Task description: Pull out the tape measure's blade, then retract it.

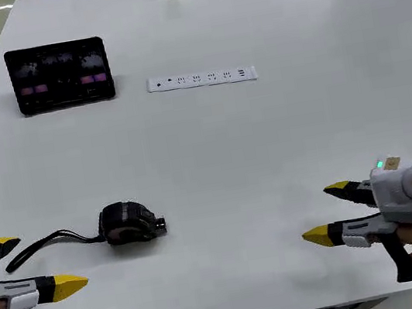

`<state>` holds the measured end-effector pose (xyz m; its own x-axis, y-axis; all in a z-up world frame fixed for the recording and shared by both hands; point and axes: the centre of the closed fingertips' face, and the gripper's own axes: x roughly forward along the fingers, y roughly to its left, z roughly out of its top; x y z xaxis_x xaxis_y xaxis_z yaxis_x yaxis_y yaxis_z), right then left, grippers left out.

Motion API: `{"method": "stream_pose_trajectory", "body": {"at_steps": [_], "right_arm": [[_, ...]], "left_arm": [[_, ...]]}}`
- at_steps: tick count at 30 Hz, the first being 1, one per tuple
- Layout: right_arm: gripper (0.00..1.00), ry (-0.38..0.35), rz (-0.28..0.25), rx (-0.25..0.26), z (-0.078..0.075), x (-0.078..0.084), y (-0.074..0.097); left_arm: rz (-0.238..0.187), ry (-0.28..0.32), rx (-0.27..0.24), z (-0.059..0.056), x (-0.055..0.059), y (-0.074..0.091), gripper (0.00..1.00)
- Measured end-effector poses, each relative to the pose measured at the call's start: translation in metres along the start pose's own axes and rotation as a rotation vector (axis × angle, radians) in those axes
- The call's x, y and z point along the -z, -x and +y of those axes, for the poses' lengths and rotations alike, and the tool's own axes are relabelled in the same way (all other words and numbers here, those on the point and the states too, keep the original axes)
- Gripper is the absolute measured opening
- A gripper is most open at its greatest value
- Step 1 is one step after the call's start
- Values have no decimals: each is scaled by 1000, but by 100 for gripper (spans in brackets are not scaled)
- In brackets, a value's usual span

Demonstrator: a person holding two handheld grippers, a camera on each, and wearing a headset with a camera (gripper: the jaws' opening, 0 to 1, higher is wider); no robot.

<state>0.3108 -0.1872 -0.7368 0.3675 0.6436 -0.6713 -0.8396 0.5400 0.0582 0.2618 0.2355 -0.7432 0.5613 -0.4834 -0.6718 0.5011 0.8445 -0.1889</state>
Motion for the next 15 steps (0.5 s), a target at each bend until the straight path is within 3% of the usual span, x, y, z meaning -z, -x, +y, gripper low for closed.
{"method": "stream_pose_trajectory", "body": {"at_steps": [3, 6, 15], "right_arm": [[68, -1, 6, 8, -3, 10, 10], [73, 5, 18, 13, -4, 21, 17], [99, -61, 9, 38, -7, 22, 24]], "left_arm": [[3, -28, -36, 8, 2, 3, 99], [3, -12, -34, 10, 4, 7, 99], [2, -9, -37, 15, 7, 19, 99]]}}
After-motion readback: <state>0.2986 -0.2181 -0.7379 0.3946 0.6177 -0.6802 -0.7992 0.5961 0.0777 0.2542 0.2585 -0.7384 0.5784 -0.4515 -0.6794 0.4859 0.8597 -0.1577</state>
